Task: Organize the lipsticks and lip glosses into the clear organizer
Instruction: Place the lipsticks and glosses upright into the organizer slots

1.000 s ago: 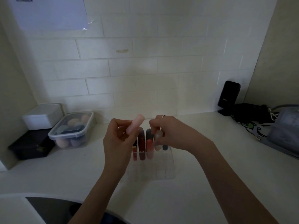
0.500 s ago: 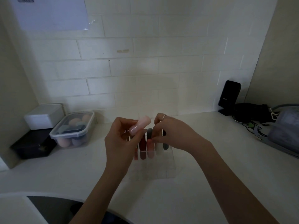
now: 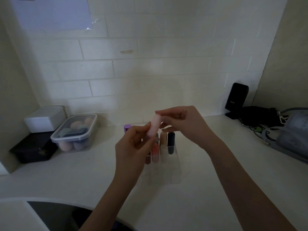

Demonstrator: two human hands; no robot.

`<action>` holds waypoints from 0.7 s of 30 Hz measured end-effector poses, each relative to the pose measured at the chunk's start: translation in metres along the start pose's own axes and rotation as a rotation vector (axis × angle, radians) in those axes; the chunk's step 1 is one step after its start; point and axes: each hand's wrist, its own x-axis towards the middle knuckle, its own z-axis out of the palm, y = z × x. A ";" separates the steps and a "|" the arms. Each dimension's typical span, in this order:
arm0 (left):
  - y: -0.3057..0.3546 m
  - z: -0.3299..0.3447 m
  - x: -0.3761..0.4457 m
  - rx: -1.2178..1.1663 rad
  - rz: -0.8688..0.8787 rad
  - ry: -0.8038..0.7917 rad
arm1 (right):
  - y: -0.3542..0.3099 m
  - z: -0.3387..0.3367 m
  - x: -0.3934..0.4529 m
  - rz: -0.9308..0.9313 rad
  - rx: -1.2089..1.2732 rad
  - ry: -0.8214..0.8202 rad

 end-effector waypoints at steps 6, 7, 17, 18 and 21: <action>-0.003 0.004 -0.005 0.115 0.079 -0.023 | -0.002 -0.005 -0.005 0.080 0.043 -0.115; -0.003 0.005 -0.005 0.142 0.103 -0.009 | -0.003 -0.006 -0.005 0.087 0.026 -0.113; -0.022 -0.015 -0.003 0.524 0.242 0.128 | -0.004 -0.025 -0.006 0.116 -0.470 -0.135; -0.024 -0.018 -0.004 0.541 0.254 0.152 | -0.003 -0.023 -0.007 0.126 -0.513 -0.157; -0.029 -0.025 -0.008 0.572 0.246 0.167 | 0.000 -0.015 -0.007 0.148 -0.571 -0.189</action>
